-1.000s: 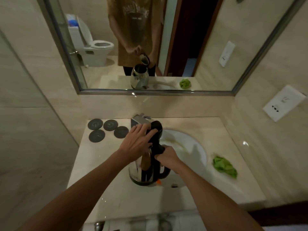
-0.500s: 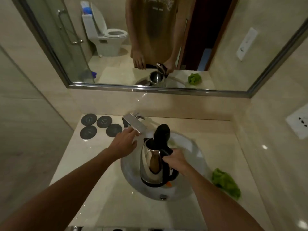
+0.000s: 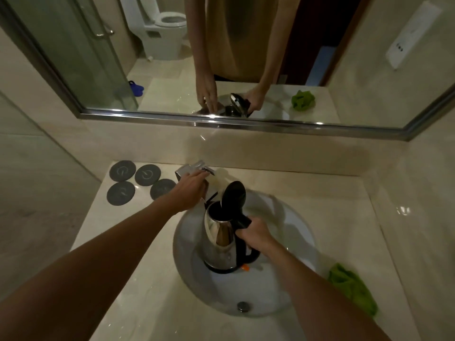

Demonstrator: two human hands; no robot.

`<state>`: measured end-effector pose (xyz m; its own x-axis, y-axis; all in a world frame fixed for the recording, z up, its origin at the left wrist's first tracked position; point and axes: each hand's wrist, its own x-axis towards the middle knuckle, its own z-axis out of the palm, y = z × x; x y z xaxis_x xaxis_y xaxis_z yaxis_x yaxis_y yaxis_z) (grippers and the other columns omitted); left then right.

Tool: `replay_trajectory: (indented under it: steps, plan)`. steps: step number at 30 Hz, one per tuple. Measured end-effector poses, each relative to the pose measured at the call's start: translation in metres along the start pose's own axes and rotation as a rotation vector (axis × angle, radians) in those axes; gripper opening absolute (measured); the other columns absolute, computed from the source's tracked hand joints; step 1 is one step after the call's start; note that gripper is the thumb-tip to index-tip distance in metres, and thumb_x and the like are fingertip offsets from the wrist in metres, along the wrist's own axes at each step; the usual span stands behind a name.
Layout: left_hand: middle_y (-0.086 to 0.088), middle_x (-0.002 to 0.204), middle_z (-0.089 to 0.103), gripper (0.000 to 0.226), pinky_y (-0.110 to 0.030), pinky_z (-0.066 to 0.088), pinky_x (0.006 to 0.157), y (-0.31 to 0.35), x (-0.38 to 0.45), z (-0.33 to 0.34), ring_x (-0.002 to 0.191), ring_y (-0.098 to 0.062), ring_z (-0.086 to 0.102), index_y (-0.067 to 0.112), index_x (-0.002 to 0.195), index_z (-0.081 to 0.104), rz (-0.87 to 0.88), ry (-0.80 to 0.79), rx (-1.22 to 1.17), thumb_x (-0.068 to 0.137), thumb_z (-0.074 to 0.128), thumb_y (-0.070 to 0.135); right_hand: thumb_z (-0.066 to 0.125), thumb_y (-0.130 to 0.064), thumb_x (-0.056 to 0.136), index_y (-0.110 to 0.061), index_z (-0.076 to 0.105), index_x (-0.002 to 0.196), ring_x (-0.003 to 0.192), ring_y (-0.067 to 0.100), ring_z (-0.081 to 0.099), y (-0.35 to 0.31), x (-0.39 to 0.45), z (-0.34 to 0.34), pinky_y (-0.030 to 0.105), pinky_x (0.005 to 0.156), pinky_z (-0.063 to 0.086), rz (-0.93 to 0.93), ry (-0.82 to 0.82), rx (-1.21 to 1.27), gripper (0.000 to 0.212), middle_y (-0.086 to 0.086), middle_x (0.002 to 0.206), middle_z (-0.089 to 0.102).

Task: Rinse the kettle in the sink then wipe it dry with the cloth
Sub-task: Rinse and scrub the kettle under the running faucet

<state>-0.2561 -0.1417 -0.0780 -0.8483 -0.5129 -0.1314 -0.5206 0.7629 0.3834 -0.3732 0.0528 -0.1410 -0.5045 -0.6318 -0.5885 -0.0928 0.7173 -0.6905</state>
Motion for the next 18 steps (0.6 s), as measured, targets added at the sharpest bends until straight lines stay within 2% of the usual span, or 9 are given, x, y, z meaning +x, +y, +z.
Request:
replay_trajectory:
  steps: [3, 6, 8, 10, 14, 18]
  plan:
    - [-0.015, 0.135, 0.052, 0.035, -0.037, 0.030, 0.103, -0.008, 0.016, 0.006, 0.123, -0.030, 0.047, 0.007, 0.130, 0.052, -0.002, -0.004, -0.014, 0.098, 0.041, 0.012, 0.068, -0.008, 0.078, -0.017, 0.063, 0.086, 0.056, 0.012, 0.058, 0.001, 0.007, 0.001, 0.022, 0.049, 0.042, 0.006, 0.004, -0.010, 0.013, 0.001, 0.068, 0.063]
    - [-0.011, 0.109, 0.065, 0.028, -0.037, 0.041, 0.083, -0.015, 0.025, 0.011, 0.101, -0.031, 0.055, 0.013, 0.111, 0.065, -0.015, 0.040, 0.022, 0.098, 0.041, 0.022, 0.068, -0.009, 0.080, -0.020, 0.061, 0.082, 0.057, 0.013, 0.059, 0.000, 0.013, 0.004, 0.024, 0.050, 0.043, 0.014, 0.000, -0.021, 0.013, 0.001, 0.070, 0.064]
    - [-0.008, 0.106, 0.065, 0.029, -0.034, 0.038, 0.077, -0.015, 0.028, 0.013, 0.101, -0.031, 0.053, 0.018, 0.107, 0.068, -0.053, 0.060, 0.055, 0.098, 0.042, 0.027, 0.068, -0.014, 0.076, -0.018, 0.061, 0.081, 0.064, 0.017, 0.064, -0.002, 0.017, 0.007, 0.029, 0.055, 0.050, -0.012, -0.017, -0.067, 0.009, 0.004, 0.076, 0.067]
    - [-0.005, 0.110, 0.064, 0.029, -0.034, 0.035, 0.080, -0.013, 0.031, 0.016, 0.106, -0.031, 0.049, 0.022, 0.111, 0.068, -0.114, 0.085, 0.026, 0.098, 0.043, 0.027, 0.067, -0.016, 0.072, -0.018, 0.060, 0.075, 0.072, 0.020, 0.067, -0.006, 0.019, 0.009, 0.034, 0.063, 0.054, -0.041, -0.051, -0.115, 0.007, 0.005, 0.078, 0.069]
    - [-0.004, 0.109, 0.068, 0.027, -0.038, 0.042, 0.090, -0.012, 0.036, 0.021, 0.106, -0.030, 0.053, 0.024, 0.106, 0.071, -0.212, 0.144, -0.125, 0.096, 0.046, 0.021, 0.064, -0.013, 0.074, -0.018, 0.059, 0.069, 0.072, 0.023, 0.067, -0.015, 0.023, 0.008, 0.032, 0.060, 0.050, -0.044, -0.063, -0.144, 0.009, 0.007, 0.074, 0.068]
    - [0.001, 0.112, 0.068, 0.035, -0.044, 0.043, 0.096, -0.012, 0.040, 0.021, 0.106, -0.027, 0.057, 0.031, 0.103, 0.071, -0.244, 0.104, -0.170, 0.093, 0.042, 0.014, 0.065, -0.011, 0.077, -0.017, 0.061, 0.071, 0.067, 0.020, 0.064, -0.019, 0.026, 0.007, 0.028, 0.058, 0.046, -0.035, -0.067, -0.141, 0.010, 0.003, 0.069, 0.065]
